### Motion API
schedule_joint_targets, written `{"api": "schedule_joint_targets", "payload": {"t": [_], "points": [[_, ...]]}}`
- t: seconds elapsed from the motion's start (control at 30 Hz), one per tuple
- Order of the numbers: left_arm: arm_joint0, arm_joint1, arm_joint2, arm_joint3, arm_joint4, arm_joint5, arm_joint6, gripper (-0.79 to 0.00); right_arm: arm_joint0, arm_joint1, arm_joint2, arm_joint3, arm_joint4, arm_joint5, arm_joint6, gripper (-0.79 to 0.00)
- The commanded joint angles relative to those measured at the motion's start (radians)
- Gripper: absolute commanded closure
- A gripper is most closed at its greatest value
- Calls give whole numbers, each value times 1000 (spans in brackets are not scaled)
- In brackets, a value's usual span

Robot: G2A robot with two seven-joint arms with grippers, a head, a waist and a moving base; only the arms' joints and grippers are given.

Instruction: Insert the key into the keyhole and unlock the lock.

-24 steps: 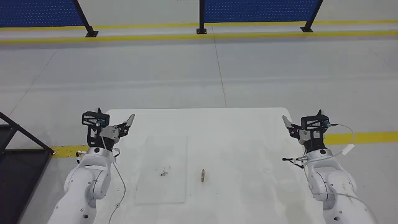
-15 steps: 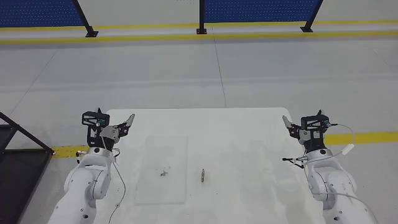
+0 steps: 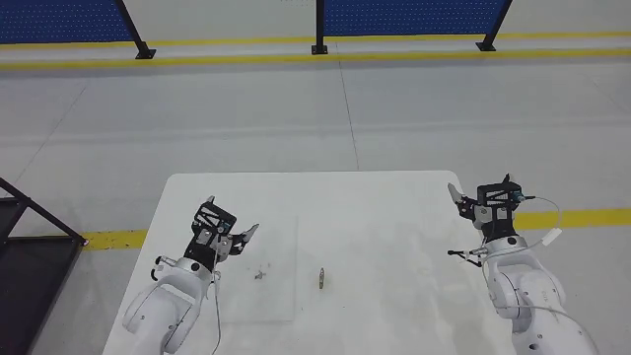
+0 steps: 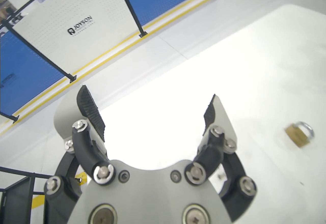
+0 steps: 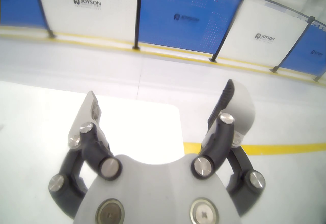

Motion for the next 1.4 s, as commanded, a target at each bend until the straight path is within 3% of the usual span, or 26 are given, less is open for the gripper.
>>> {"api": "schedule_joint_targets", "payload": {"t": [0.0, 0.2, 0.33, 0.43, 0.53, 0.93, 1.13, 1.2, 1.23, 1.27, 1.37], "points": [[23, -2, 45, -35, 38, -8, -99, -785, 0, 0, 0, 0, 0, 0, 0, -785], [1, -18, 188, -34, 53, 5, -396, -785, 0, 0, 0, 0, 0, 0, 0, -785], [-61, -38, 273, 18, 21, 81, -593, -785, 0, 0, 0, 0, 0, 0, 0, -785], [-105, -51, 312, 60, 0, 151, -675, -785, 0, 0, 0, 0, 0, 0, 0, -785], [-130, -62, 338, 88, -8, 228, -693, -785, 0, 0, 0, 0, 0, 0, 0, -785], [-130, -62, 338, 88, -8, 228, -693, -785, 0, 0, 0, 0, 0, 0, 0, -785], [-144, -71, 343, 144, -5, 306, -693, -785, 0, 0, 0, 0, 0, 0, 0, -785], [-158, -77, 356, 167, 6, 348, -711, -699, 0, 0, 0, 0, 0, 0, 0, -785], [-166, -80, 365, 181, 11, 365, -718, -573, 0, 0, 0, 0, 0, 0, 0, -785], [-174, -84, 374, 192, 10, 375, -721, -520, 0, 0, 0, 0, 0, 0, 0, -785], [-199, -92, 385, 225, 1, 409, -732, -449, 0, 0, 0, 0, 0, 0, 0, -785]]}}
